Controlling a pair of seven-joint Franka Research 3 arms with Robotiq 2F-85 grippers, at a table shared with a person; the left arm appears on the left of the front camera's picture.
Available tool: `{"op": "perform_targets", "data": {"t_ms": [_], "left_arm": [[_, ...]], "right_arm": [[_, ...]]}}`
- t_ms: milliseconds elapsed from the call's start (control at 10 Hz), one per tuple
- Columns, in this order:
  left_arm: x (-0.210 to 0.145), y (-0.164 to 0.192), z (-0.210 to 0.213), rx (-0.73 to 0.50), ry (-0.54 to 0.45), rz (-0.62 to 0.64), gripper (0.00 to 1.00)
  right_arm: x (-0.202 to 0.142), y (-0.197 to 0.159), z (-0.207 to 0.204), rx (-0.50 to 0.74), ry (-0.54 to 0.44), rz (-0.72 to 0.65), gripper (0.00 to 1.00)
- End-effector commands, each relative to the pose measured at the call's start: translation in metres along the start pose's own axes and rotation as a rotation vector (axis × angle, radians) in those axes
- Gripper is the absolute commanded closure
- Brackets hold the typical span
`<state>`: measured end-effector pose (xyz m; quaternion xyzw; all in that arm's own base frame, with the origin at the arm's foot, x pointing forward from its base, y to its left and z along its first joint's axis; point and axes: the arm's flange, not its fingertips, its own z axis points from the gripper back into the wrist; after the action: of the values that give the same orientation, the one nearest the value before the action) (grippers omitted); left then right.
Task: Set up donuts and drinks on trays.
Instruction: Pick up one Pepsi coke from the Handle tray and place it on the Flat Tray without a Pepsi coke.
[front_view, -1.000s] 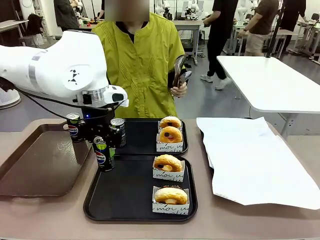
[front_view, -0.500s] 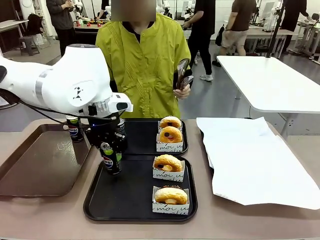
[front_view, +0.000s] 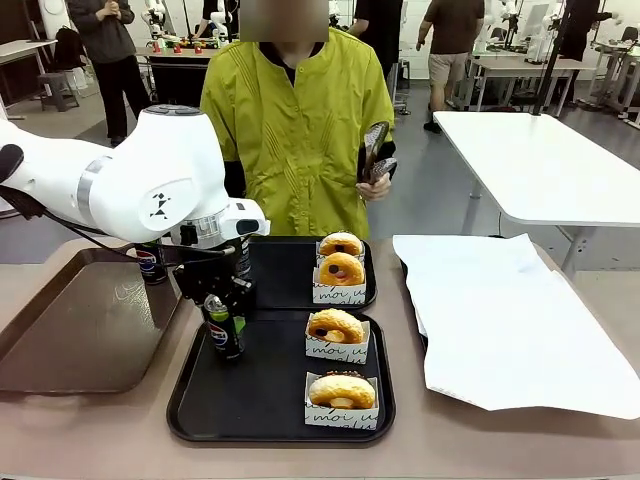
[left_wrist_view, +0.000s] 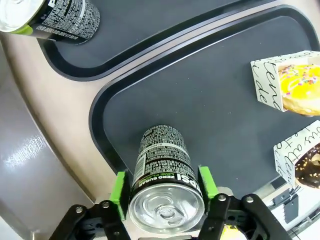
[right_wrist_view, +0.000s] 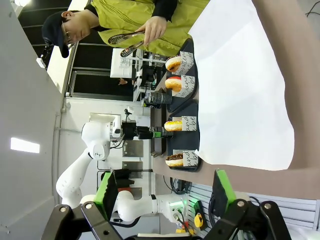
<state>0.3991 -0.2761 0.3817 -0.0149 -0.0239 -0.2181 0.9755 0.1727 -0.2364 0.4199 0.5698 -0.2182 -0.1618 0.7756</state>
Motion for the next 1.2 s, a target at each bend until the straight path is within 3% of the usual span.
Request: {"op": "perform_targets", "data": {"t_ms": [0, 400, 600, 1000, 1100], "left_arm": [[0.000, -0.004, 0.010, 0.014, -0.010, 0.005, 0.00], [-0.014, -0.009, 0.038, 0.023, 0.031, 0.084, 0.00], [-0.022, -0.015, 0.054, 0.058, 0.041, 0.279, 0.00], [-0.046, -0.024, 0.087, 0.040, 0.001, 0.272, 0.00], [-0.034, -0.020, 0.074, 0.052, 0.019, 0.285, 0.00]], "right_arm": [[-0.001, 0.000, -0.001, 0.014, -0.004, 0.012, 0.00], [-0.001, 0.000, -0.001, 0.014, -0.004, 0.012, 0.00], [-0.001, 0.000, -0.001, 0.014, -0.004, 0.012, 0.00], [-0.001, 0.000, -0.001, 0.014, -0.004, 0.012, 0.00], [-0.001, 0.000, -0.001, 0.014, -0.004, 0.012, 0.00]]}}
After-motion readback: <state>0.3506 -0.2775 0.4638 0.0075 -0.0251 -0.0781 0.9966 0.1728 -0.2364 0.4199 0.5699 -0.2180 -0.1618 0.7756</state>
